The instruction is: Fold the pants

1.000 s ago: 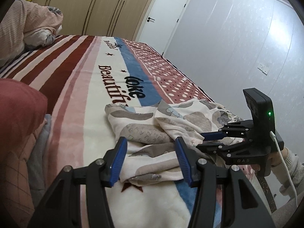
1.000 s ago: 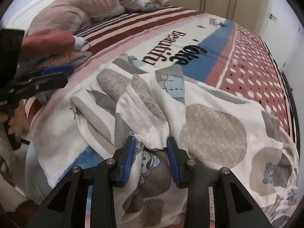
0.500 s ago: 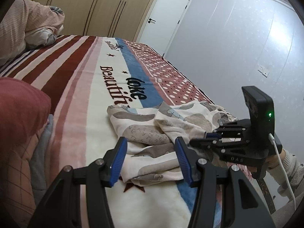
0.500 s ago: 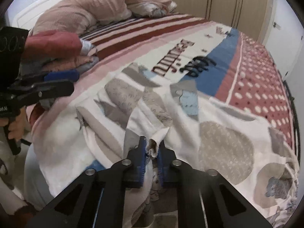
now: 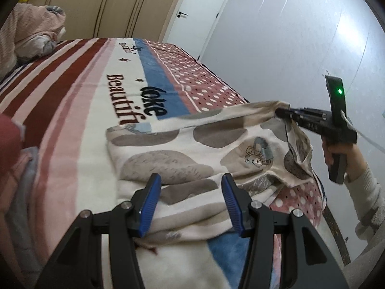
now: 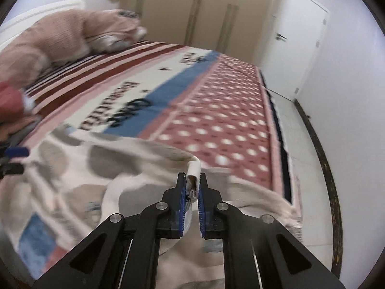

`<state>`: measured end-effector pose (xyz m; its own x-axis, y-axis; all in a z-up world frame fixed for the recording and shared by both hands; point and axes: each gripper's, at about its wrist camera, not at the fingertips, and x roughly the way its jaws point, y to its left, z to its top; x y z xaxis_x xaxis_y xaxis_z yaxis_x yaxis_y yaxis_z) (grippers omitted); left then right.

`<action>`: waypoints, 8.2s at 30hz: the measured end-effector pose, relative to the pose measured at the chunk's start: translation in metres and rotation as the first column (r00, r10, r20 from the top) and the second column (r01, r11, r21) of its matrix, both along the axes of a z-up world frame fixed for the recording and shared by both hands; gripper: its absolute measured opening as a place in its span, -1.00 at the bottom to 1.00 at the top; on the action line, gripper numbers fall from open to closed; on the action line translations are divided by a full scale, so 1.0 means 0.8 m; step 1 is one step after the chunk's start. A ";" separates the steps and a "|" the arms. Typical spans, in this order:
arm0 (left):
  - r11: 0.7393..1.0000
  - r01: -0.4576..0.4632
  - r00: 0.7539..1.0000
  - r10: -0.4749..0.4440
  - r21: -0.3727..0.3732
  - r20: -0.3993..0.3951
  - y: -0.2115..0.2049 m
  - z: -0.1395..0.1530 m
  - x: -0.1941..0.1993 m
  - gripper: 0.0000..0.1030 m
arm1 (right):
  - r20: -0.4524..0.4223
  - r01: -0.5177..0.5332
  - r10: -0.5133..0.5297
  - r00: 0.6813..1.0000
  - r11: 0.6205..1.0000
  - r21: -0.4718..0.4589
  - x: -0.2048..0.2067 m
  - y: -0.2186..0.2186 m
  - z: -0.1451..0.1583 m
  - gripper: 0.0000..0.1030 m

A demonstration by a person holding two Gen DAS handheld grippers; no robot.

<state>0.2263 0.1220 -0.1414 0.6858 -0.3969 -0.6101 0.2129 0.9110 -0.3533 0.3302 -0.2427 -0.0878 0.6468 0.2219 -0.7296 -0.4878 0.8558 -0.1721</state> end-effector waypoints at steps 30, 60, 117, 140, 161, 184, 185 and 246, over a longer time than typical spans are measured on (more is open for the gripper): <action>0.997 0.002 1.000 0.000 0.078 -0.026 -0.057 0.014 0.016 -0.07 | -0.161 0.006 0.040 0.986 0.961 0.276 -0.059 -0.050 -0.047 0.35; 0.985 -0.167 0.986 0.168 0.043 -0.014 -0.050 0.031 -0.014 0.03 | -0.051 0.206 -0.203 0.978 0.892 0.402 -0.120 -0.181 -0.044 0.28; 0.979 -0.205 0.976 0.205 -0.005 0.067 0.070 0.043 -0.069 0.07 | 0.150 -0.110 0.053 0.987 0.910 0.400 -0.070 0.064 0.070 -0.91; 0.996 -0.092 0.993 0.093 -0.015 0.079 0.059 0.043 -0.046 0.19 | -0.067 -0.371 0.389 0.919 0.909 0.189 -0.158 0.162 -0.013 0.05; 0.962 -0.233 0.969 0.242 0.146 -0.051 0.042 -0.034 0.001 -0.67 | -0.175 -0.046 0.101 0.979 0.956 0.291 -0.070 0.019 -0.071 0.07; 0.995 -0.095 0.982 0.095 0.009 -0.165 0.042 -0.063 0.042 -0.21 | -0.390 -0.003 0.196 0.900 0.897 0.443 -0.014 0.026 -0.119 -0.22; 0.996 -0.087 0.983 0.090 0.026 -0.158 0.038 -0.060 0.041 -0.24 | -0.393 0.000 0.196 0.899 0.894 0.447 -0.014 0.026 -0.119 -0.24; 0.901 -0.370 0.928 0.372 0.226 0.038 0.453 0.142 -0.169 -0.57 | -0.216 -0.396 0.553 0.805 0.771 0.499 -0.143 0.498 0.078 -0.79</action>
<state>0.0912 0.4840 -0.0275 0.7525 0.0338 -0.6578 -0.1574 0.9790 -0.1298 0.2157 0.1558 -0.0250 0.1100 0.7592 -0.6415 -0.8077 0.4444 0.3875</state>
